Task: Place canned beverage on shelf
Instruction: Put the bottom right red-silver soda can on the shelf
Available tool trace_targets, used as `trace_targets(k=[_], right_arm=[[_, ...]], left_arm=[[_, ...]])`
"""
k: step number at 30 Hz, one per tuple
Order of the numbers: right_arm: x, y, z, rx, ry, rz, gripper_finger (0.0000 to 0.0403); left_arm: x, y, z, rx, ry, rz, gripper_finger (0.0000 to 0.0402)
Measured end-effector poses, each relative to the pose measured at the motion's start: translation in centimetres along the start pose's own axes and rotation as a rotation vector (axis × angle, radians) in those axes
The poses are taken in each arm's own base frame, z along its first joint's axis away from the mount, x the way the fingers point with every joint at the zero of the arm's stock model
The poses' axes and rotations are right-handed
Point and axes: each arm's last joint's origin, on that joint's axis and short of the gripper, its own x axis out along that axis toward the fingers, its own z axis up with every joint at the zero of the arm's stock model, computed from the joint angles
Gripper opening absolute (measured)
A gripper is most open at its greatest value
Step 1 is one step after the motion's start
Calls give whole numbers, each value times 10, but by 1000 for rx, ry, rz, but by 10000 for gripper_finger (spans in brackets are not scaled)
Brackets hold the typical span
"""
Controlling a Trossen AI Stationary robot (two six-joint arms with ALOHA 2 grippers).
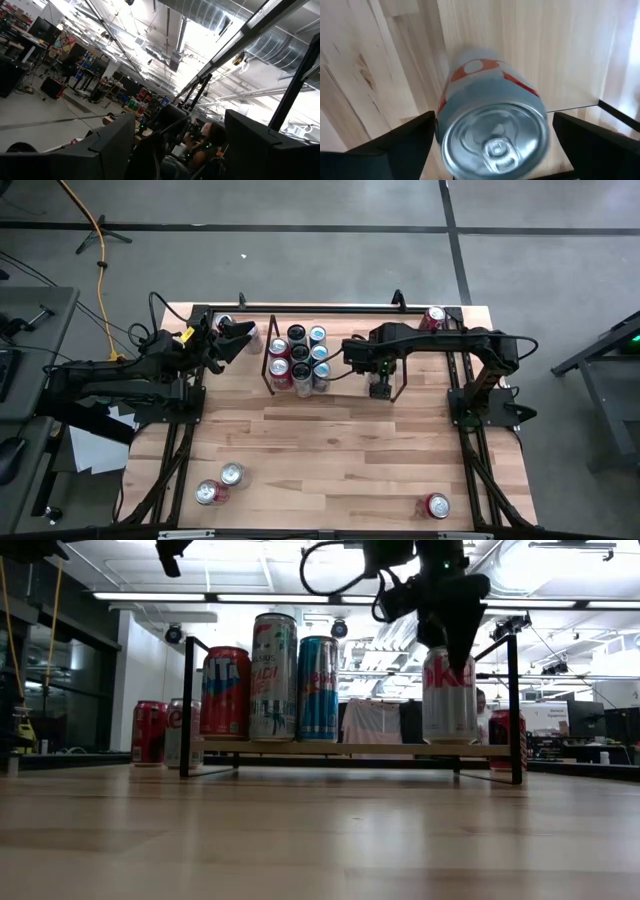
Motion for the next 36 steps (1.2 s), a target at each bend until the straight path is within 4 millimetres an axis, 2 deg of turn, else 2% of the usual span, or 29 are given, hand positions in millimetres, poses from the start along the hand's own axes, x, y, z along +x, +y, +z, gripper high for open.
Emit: trace_targets(k=[9,14,19,23,28,36], right_arm=[[-35,-4,0,-9,-49,11,391],[-45,-4,-8,81,-72,42,391],[-54,-6,-30,293,-175,66,391],[-63,-7,-39,643,-282,130,391],[-62,-3,-36,867,-308,95,391],[-34,5,-16,992,-204,-21,391]], left_arm=[[0,0,0,1,6,-9,262],[0,-1,-1,10,16,-24,262],[0,0,-1,20,20,-21,262],[0,0,-1,21,20,-19,262],[0,0,-1,20,20,-19,262],[0,0,-1,2,21,-18,262]])
